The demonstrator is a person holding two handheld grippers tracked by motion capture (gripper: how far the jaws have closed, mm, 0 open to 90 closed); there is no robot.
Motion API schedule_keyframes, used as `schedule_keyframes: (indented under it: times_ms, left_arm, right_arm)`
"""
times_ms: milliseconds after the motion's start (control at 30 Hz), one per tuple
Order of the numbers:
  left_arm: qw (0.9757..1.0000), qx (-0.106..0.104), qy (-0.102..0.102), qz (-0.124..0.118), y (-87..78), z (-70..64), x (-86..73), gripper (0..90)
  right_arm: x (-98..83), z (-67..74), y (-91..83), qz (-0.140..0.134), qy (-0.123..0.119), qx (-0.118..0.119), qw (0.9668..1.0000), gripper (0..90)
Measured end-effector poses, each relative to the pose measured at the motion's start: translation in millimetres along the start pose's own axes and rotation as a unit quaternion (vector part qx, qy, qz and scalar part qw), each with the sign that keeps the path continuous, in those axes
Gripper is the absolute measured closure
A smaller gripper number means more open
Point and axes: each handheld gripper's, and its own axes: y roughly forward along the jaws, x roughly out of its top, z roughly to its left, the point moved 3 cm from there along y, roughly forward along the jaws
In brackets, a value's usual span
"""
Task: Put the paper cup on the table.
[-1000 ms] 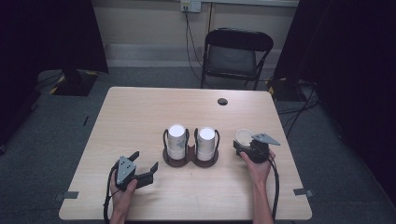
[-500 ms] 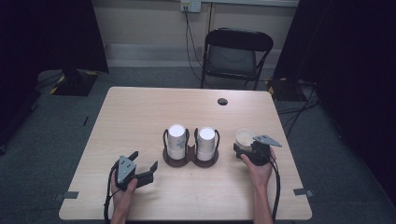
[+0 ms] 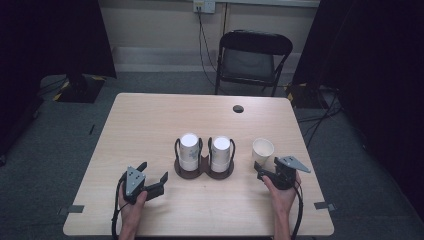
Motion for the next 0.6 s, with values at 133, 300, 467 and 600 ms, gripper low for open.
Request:
schedule_keyframes:
  times_ms: [133,300,467,600]
  left_arm:
    - [1.0,0.004,-0.005,0.001,-0.1,0.5,-0.1,15.7]
    - [0.9999,0.008,-0.009,0.002,-0.3,1.2,-0.2,15.8]
    - [0.9999,0.008,-0.013,0.0,-0.8,1.9,-0.3,15.8]
    - [0.9999,0.012,-0.006,0.001,-1.9,0.9,-0.6,15.8]
  right_arm:
    - [-5.0,1.9,-10.9,-0.01,0.003,-0.002,0.9999,14.5]
    - [-10.5,5.6,-31.0,-0.032,0.01,-0.005,0.9994,14.9]
    - [-19.7,11.5,-50.7,-0.048,0.01,-0.023,0.9985,15.8]
    - [-28.5,14.6,-60.7,-0.064,0.026,-0.027,0.9973,16.7]
